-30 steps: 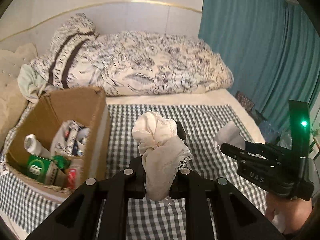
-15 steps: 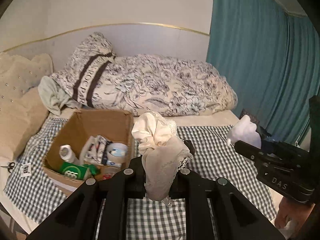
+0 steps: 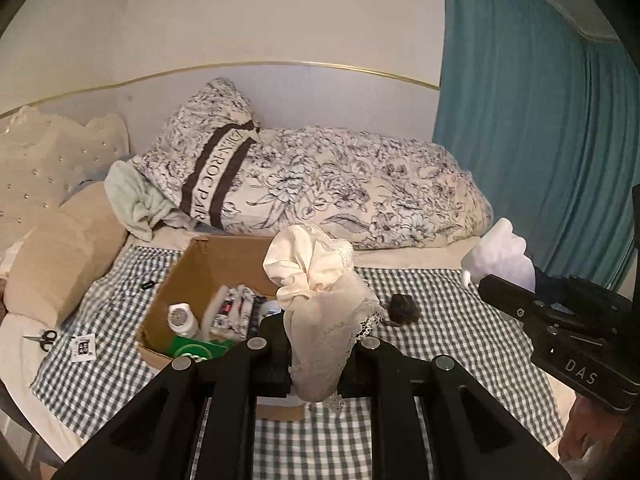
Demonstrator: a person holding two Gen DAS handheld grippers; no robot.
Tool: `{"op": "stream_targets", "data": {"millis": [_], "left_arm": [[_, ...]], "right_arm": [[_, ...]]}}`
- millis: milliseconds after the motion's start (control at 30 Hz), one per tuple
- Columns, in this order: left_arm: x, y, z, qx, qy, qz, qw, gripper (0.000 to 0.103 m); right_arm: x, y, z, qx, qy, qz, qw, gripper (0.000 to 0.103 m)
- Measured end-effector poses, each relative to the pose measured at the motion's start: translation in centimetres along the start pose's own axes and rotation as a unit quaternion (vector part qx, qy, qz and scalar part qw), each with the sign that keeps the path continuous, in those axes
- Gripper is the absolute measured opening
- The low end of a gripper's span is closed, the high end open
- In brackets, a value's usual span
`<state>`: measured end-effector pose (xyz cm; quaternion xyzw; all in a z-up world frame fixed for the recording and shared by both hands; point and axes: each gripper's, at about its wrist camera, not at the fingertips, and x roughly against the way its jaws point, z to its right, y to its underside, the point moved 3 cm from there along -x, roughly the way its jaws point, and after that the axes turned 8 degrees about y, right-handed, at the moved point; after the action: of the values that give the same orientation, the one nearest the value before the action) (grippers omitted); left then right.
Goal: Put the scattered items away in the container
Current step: 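Carry the tissue and plush toy over the cardboard box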
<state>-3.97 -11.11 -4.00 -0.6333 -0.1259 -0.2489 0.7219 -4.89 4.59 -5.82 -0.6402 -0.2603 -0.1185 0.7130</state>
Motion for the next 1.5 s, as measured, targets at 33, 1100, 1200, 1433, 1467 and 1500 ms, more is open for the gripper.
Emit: {"op": "stream_targets", "data": {"millis": [33, 1100, 1200, 1433, 1467, 1500], "left_arm": [[0.1, -0.2, -0.6, 0.002, -0.004, 0.002, 1.0000, 0.014], [-6.8, -1.8, -11.9, 0.025, -0.070, -0.046, 0.9962, 0.014], [-8.7, -1.2, -12.9, 0.032, -0.072, -0.063, 0.9949, 0.014], [-12.3, 0.0, -14.5, 0.039, -0.073, -0.090, 0.9925, 0.014], [-13.0, 0.3, -14.8, 0.041, -0.074, -0.095, 0.9918, 0.014], [-13.4, 0.4, -15.0, 0.043, -0.075, -0.098, 0.9914, 0.014]], "right_arm": [[-0.1, -0.2, -0.4, 0.002, -0.002, 0.001, 1.000, 0.041], [-12.3, -4.0, -8.5, 0.028, -0.071, -0.043, 0.996, 0.041], [-14.3, -3.5, -9.3, 0.030, -0.082, -0.058, 0.994, 0.041], [-19.1, -2.4, -11.2, 0.042, -0.090, -0.091, 0.991, 0.041], [-19.6, -2.2, -11.3, 0.044, -0.090, -0.095, 0.990, 0.041], [-20.2, -2.0, -11.4, 0.047, -0.089, -0.100, 0.990, 0.041]]}}
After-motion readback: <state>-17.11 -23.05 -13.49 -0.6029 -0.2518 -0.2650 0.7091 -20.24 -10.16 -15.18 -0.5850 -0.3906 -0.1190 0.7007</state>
